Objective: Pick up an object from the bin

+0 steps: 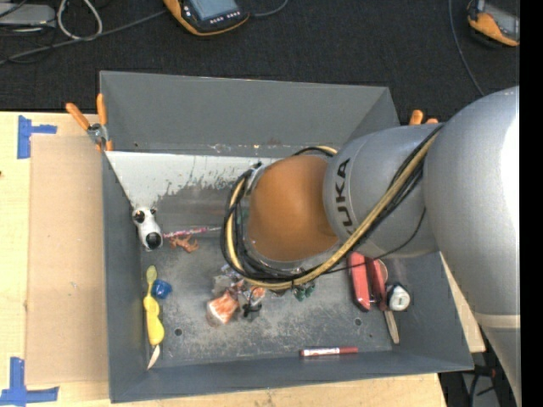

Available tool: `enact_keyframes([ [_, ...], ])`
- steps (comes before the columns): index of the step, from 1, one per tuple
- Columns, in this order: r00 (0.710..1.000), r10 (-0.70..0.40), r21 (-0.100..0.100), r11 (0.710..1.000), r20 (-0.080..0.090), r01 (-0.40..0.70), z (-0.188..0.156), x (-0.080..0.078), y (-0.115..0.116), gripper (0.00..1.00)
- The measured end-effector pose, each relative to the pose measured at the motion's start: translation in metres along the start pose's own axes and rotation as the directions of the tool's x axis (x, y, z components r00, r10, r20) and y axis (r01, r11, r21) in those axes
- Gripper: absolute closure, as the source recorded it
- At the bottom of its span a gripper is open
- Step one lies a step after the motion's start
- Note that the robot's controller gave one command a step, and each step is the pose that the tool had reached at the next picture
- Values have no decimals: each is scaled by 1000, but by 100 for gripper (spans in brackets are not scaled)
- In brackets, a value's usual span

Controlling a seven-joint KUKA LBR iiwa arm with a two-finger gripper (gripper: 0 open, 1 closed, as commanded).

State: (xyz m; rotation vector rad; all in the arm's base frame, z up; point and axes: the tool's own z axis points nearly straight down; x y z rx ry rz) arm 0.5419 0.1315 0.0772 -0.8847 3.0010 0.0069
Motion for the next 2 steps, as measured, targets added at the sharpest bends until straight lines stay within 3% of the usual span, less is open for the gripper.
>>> enact_keyframes([
  [1,984,-178,-6,984,-6,178,-58,28,-3,100],
  [2,984,-179,-7,984,-7,179,-132,19,9,100],
])
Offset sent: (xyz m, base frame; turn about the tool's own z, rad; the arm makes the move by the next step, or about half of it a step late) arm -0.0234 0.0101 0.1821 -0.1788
